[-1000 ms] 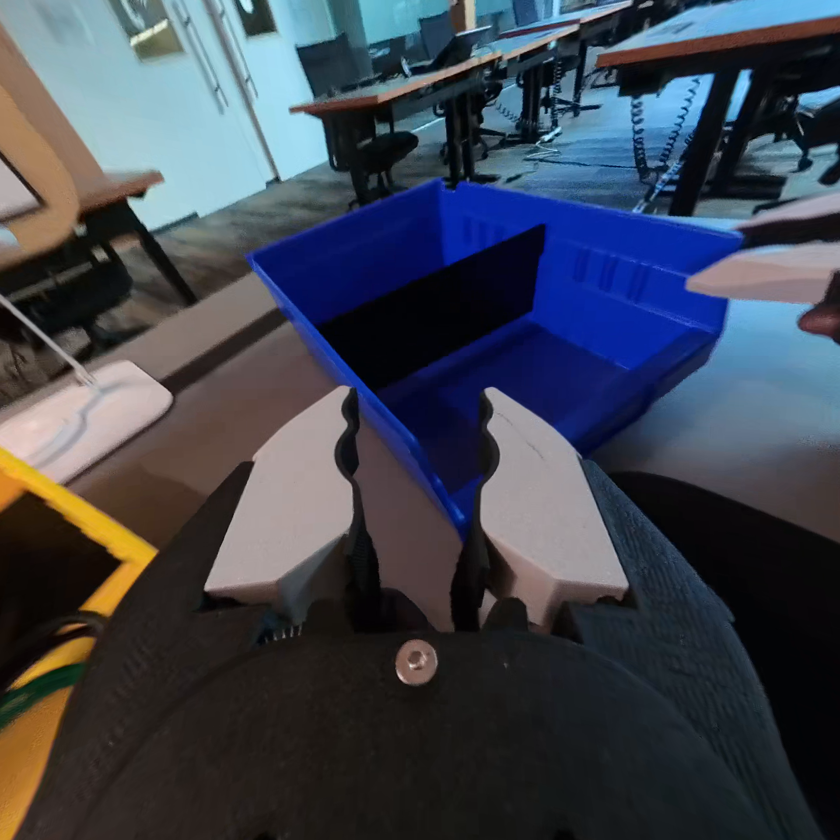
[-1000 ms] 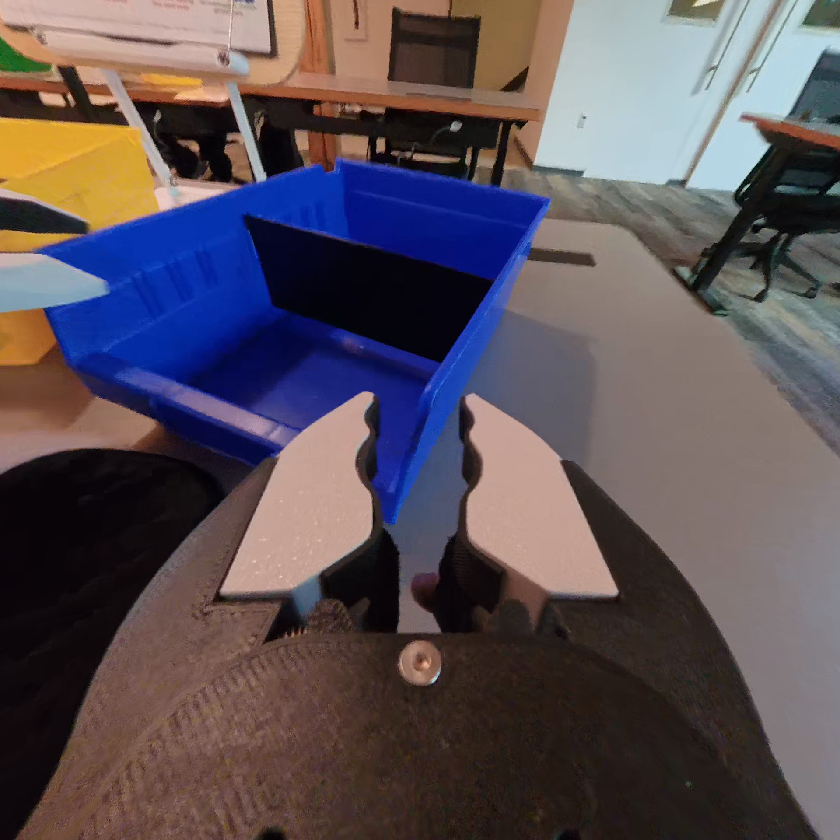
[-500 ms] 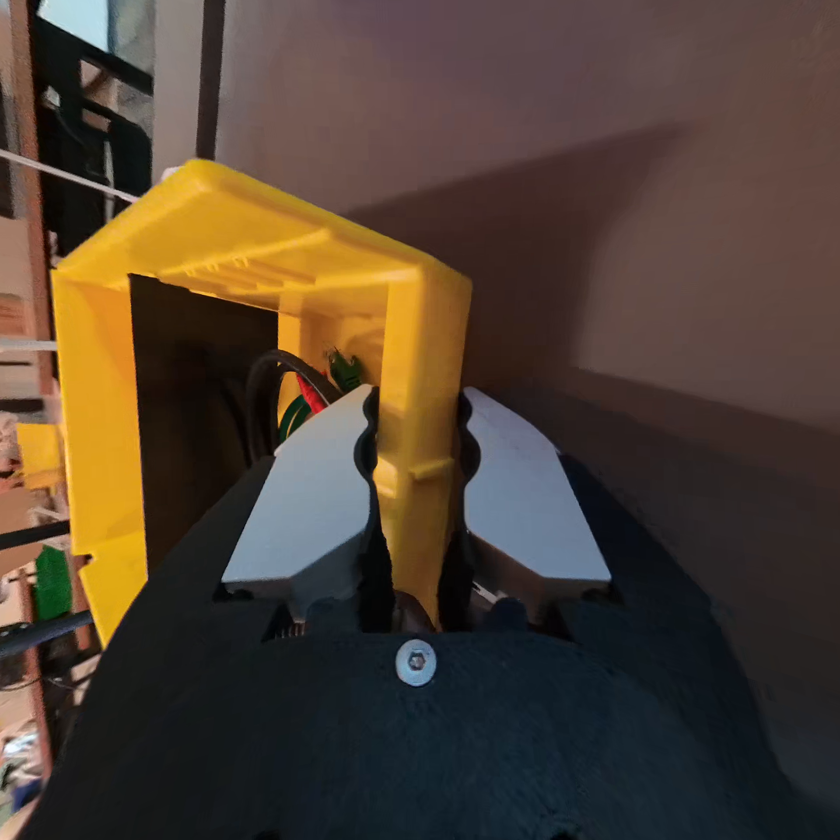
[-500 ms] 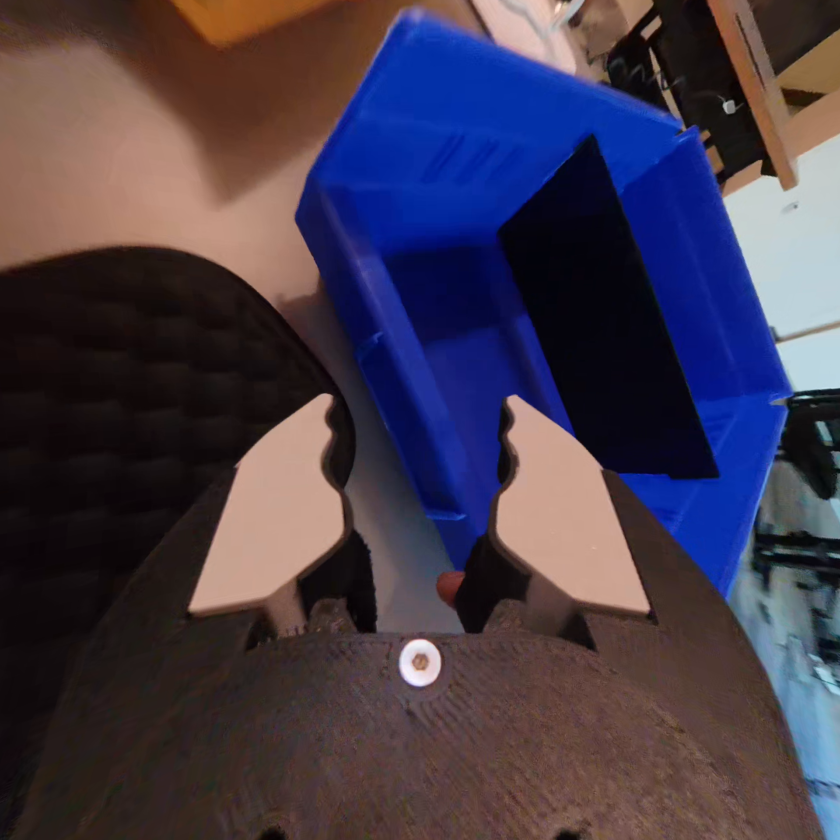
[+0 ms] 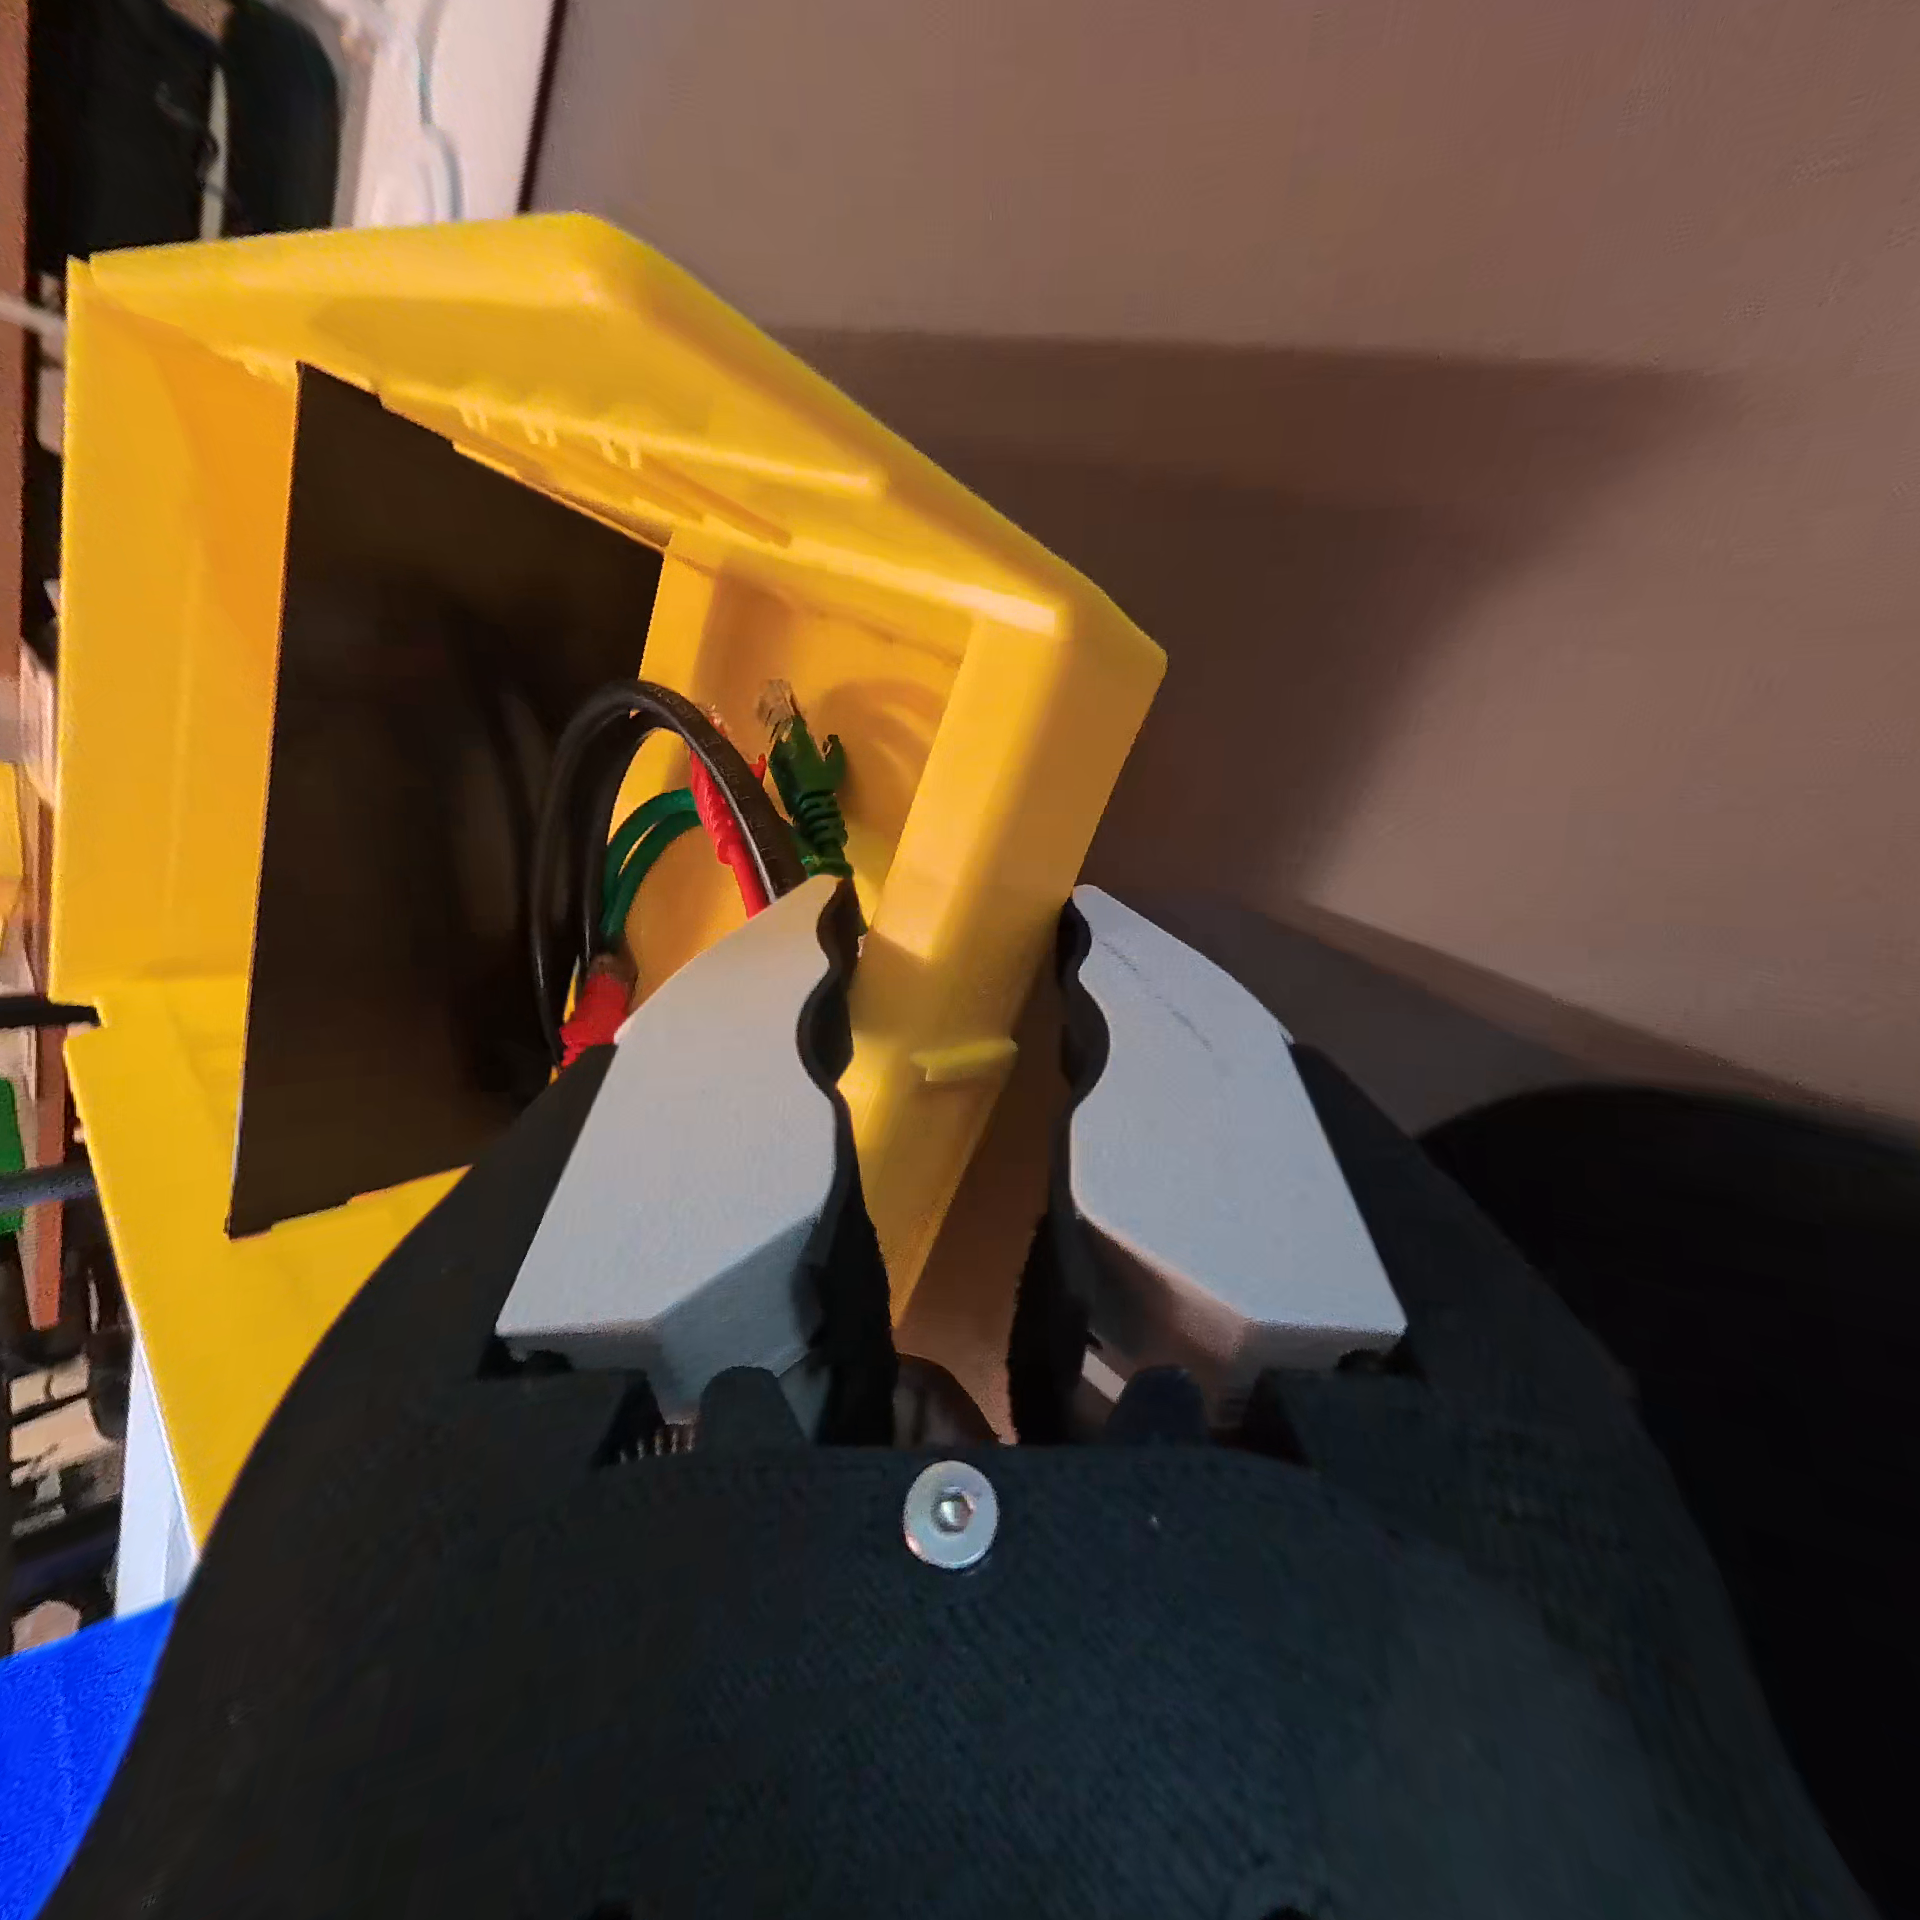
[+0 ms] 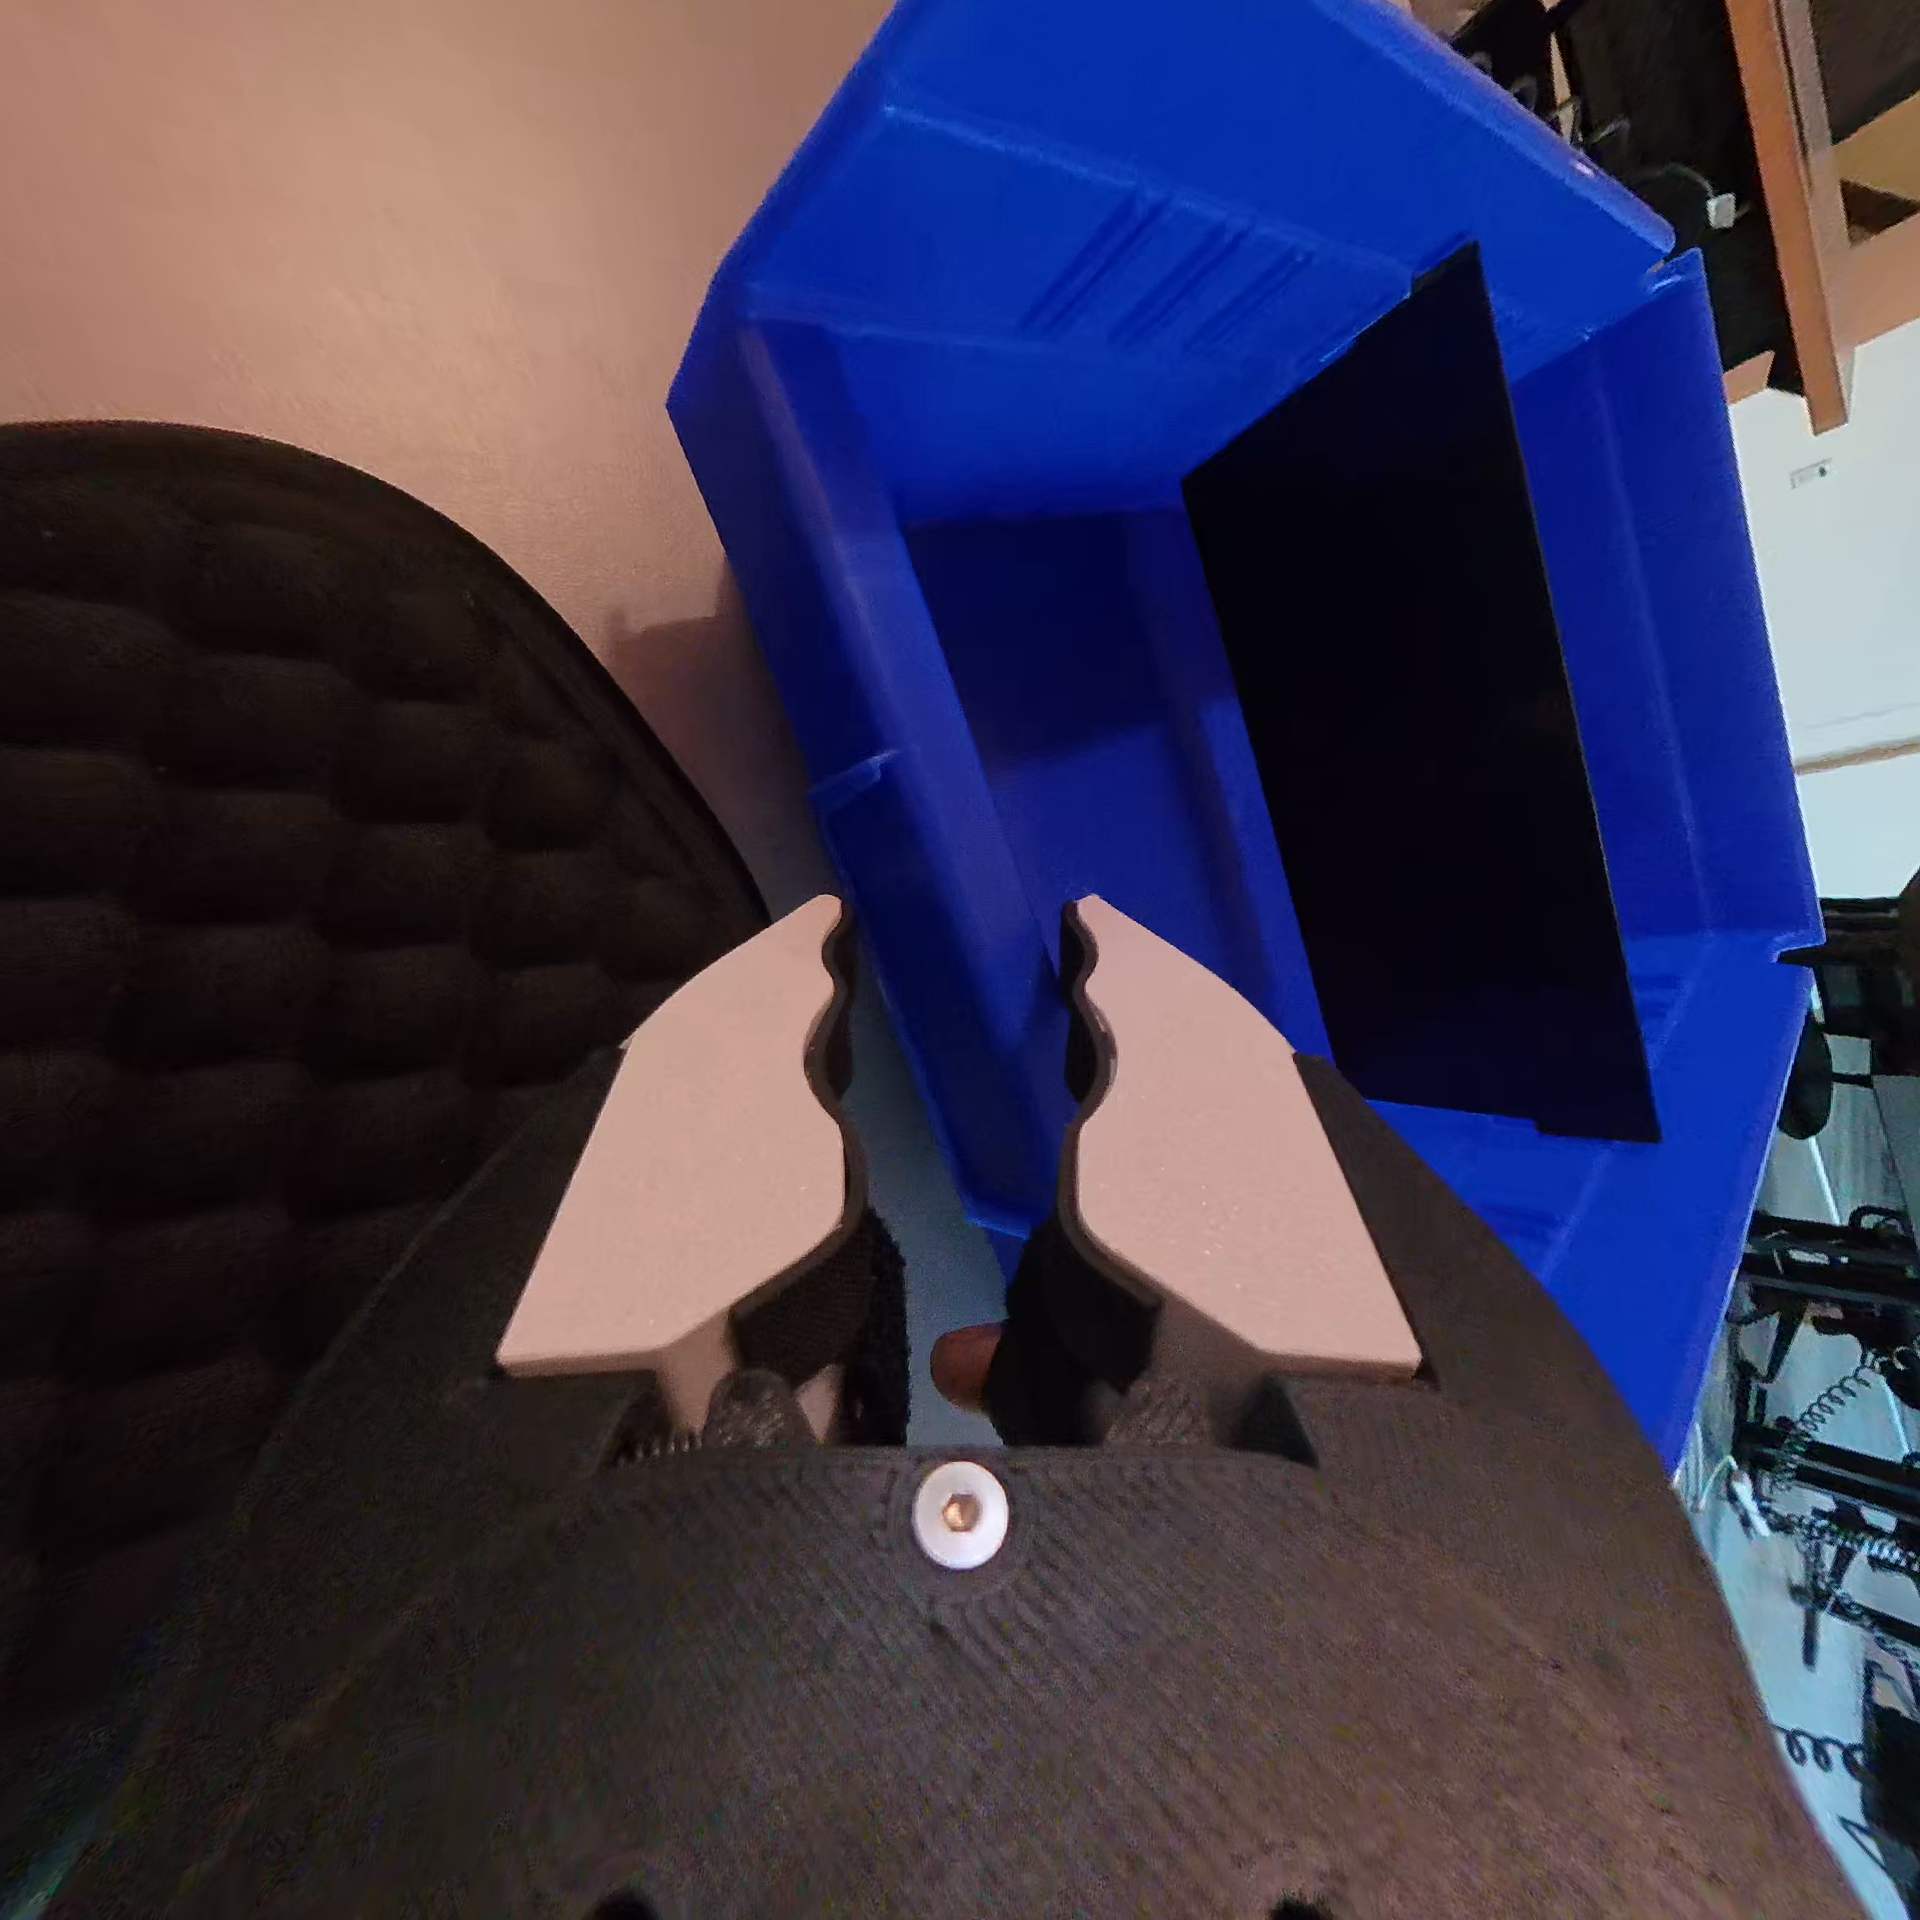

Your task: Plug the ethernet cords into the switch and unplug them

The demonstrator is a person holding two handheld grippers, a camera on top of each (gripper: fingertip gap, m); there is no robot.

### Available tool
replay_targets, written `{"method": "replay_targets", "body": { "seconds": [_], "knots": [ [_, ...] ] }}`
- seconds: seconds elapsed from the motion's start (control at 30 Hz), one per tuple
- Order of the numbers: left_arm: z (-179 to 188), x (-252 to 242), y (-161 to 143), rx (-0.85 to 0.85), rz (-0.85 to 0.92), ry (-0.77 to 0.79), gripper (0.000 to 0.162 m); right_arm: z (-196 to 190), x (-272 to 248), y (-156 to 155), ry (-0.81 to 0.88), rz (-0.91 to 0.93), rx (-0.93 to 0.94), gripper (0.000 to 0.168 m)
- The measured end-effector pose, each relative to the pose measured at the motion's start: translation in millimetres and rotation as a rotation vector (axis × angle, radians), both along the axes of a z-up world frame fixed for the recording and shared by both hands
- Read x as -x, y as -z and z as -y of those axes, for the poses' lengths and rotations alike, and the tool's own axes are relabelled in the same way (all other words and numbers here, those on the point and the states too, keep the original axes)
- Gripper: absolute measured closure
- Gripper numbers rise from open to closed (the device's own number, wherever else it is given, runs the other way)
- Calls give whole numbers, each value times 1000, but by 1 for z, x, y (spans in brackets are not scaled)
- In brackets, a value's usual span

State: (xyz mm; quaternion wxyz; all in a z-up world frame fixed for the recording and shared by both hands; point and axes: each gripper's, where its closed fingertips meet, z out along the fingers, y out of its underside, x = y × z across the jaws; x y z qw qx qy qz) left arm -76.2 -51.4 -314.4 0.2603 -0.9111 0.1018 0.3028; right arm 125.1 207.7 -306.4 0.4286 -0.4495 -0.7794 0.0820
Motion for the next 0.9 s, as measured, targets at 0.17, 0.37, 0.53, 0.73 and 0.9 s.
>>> {"method": "replay_targets", "body": {
  "seconds": [0.17, 0.37, 0.53, 0.73, 0.9],
  "knots": [
    [43, 17, -1, -6, -10, -66, 125, -9, -5, 0, 34, 2, -4, 129],
    [91, 26, -1, -3, -16, -164, 125, -25, -23, 0, 54, 11, -10, 130],
    [131, 26, -2, 8, -9, -243, 125, -38, -43, 0, 66, 14, -11, 129],
    [178, 25, -3, 38, -36, -265, 126, -49, -60, 0, 20, 7, -25, 130],
    [219, 26, -3, 54, -48, -243, 127, -62, -76, 1, 17, 28, -24, 129]
  ]
}}
